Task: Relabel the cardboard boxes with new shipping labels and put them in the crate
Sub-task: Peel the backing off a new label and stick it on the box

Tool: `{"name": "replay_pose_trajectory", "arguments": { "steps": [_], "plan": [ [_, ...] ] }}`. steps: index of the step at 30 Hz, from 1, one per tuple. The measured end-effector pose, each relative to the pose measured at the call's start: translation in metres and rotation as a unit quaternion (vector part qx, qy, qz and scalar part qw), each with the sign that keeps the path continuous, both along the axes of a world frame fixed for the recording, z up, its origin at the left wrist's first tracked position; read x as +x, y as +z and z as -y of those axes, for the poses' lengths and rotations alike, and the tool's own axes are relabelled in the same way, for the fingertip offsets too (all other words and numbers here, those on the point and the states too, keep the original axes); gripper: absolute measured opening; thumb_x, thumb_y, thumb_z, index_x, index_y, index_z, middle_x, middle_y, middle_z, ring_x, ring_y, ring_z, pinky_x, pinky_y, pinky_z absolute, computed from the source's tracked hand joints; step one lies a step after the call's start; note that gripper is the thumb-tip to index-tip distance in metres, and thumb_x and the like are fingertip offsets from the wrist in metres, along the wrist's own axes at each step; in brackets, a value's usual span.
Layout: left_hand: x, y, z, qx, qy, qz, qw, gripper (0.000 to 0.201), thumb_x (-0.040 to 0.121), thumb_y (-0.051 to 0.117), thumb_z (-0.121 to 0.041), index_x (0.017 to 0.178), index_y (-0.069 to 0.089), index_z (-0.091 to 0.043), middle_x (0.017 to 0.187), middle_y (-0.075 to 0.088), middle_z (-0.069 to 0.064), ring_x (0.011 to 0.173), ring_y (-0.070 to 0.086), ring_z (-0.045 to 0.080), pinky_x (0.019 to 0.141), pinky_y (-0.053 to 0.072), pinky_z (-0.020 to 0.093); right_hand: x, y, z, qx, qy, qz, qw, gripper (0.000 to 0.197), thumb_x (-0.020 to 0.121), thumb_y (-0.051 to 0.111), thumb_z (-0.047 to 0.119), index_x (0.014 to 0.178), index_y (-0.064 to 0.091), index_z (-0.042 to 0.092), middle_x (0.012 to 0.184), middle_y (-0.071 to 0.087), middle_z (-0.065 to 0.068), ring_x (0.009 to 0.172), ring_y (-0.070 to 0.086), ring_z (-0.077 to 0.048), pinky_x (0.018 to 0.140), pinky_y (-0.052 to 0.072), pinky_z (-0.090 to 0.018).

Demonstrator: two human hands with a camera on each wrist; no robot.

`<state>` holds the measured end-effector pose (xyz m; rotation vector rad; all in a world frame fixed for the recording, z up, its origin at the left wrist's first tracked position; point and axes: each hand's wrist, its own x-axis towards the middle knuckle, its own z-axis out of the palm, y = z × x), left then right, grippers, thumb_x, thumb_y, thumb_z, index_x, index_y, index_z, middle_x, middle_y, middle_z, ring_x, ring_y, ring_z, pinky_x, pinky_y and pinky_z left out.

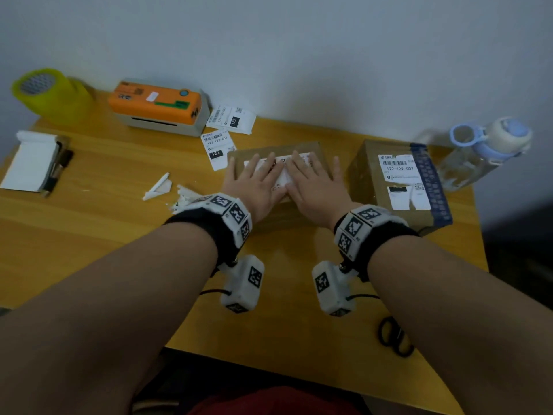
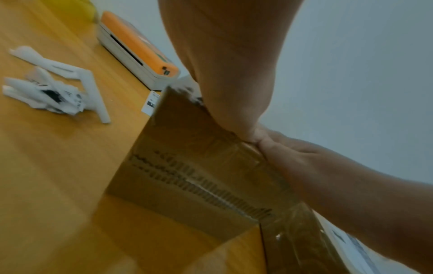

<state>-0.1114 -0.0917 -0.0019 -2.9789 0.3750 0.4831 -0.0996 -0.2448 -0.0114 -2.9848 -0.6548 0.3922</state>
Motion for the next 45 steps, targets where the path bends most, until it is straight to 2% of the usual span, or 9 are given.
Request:
{"name": "replay_pose_trajectory", "arguments": {
  "steps": [9, 14, 19, 22, 25, 29, 34, 39, 45],
  "plan": [
    [0.000, 0.001, -0.041, 0.009, 0.115, -0.026, 0.993, 0.068, 0.089, 0.000, -0.066, 0.147, -0.016, -0.034, 0.156, -0.021, 0.002, 0.144, -0.017, 0.022, 0.113, -0.009, 0.057, 0.004, 0.002, 0.033, -0.029, -0.129, -0.037, 0.990, 0.067, 0.089, 0.009, 0.071, 0.147, -0.008, 0.044, 0.159, -0.010, -0.001, 0.146, -0.003, -0.034, 0.113, -0.006, -0.061],
    [0.001, 0.000, -0.047, -0.022, 0.137, -0.038, 0.990, 0.059, 0.096, 0.006, -0.056, 0.148, -0.011, -0.034, 0.158, -0.015, 0.003, 0.146, -0.009, 0.020, 0.113, -0.004, 0.058, 0.000, 0.018, 0.027, 0.076, -0.167, -0.132, 0.974, 0.052, 0.101, 0.015, 0.044, 0.147, -0.008, 0.043, 0.117, 0.061, -0.009, 0.088, 0.061, -0.023, 0.085, 0.051, -0.045],
    [0.023, 0.014, -0.053, -0.085, 0.106, 0.013, 0.991, 0.053, 0.101, 0.022, -0.040, 0.150, 0.011, -0.023, 0.158, -0.002, 0.011, 0.145, 0.007, 0.028, 0.117, 0.009, 0.051, -0.005, 0.031, 0.032, 0.090, -0.235, -0.096, 0.963, 0.061, 0.100, 0.034, 0.041, 0.150, 0.002, 0.026, 0.114, 0.062, -0.006, 0.088, 0.062, -0.023, 0.072, 0.048, -0.033],
    [0.044, 0.017, -0.056, -0.178, 0.106, -0.002, 0.978, 0.057, 0.100, 0.030, -0.040, 0.148, 0.019, -0.011, 0.156, 0.012, 0.014, 0.142, 0.019, 0.031, 0.116, 0.021, 0.044, -0.014, 0.023, 0.032, 0.139, -0.368, -0.076, 0.916, 0.064, 0.094, 0.045, 0.050, 0.137, 0.031, 0.005, 0.110, 0.063, -0.008, 0.090, 0.062, -0.025, 0.062, 0.043, -0.025],
    [0.059, 0.021, -0.055, -0.218, 0.085, -0.053, 0.971, 0.049, 0.100, 0.031, -0.041, 0.136, 0.039, -0.008, 0.138, 0.045, 0.017, 0.120, 0.047, 0.031, 0.097, 0.040, 0.041, -0.017, -0.001, 0.026, 0.346, -0.493, -0.079, 0.794, 0.063, 0.088, 0.057, 0.048, 0.130, 0.041, 0.004, 0.112, 0.062, -0.009, 0.082, 0.066, -0.022, 0.049, 0.052, -0.024],
    [0.058, 0.027, -0.049, -0.223, 0.039, -0.087, 0.970, 0.050, 0.101, 0.022, -0.044, 0.086, 0.057, -0.011, 0.088, 0.057, 0.008, 0.081, 0.052, 0.023, 0.074, 0.037, 0.032, -0.018, -0.021, 0.009, 0.496, -0.565, -0.060, 0.657, 0.087, 0.076, 0.069, 0.050, 0.142, 0.030, 0.009, 0.128, 0.054, -0.009, 0.109, 0.059, -0.025, 0.092, 0.052, -0.043],
    [0.046, 0.011, -0.039, -0.294, 0.079, -0.208, 0.930, 0.060, 0.095, 0.029, -0.057, 0.122, 0.051, -0.009, 0.115, 0.060, 0.008, 0.096, 0.060, 0.026, 0.081, 0.052, 0.038, -0.026, -0.029, -0.021, 0.531, -0.574, -0.153, 0.604, 0.073, 0.075, 0.069, 0.057, 0.129, 0.044, 0.014, 0.116, 0.065, -0.004, 0.097, 0.065, -0.021, 0.083, 0.055, -0.042],
    [0.035, 0.002, -0.034, -0.388, 0.152, -0.252, 0.873, 0.048, 0.094, 0.043, -0.050, 0.130, 0.049, -0.018, 0.108, 0.058, 0.001, 0.074, 0.056, 0.010, 0.053, 0.044, 0.019, -0.034, -0.020, -0.034, 0.557, -0.547, -0.171, 0.601, 0.059, 0.081, 0.067, 0.051, 0.130, 0.048, 0.025, 0.116, 0.065, 0.001, 0.096, 0.064, -0.018, 0.066, 0.052, -0.031],
    [0.042, 0.019, -0.040, -0.466, 0.160, -0.192, 0.849, 0.071, 0.087, 0.053, -0.055, 0.141, 0.033, -0.015, 0.132, 0.053, 0.004, 0.109, 0.057, 0.022, 0.090, 0.051, 0.037, -0.026, 0.003, -0.045, 0.601, -0.504, -0.066, 0.617, 0.048, 0.083, 0.069, 0.040, 0.119, 0.043, 0.021, 0.103, 0.064, 0.006, 0.091, 0.065, -0.013, 0.077, 0.056, -0.031]
  ]
}}
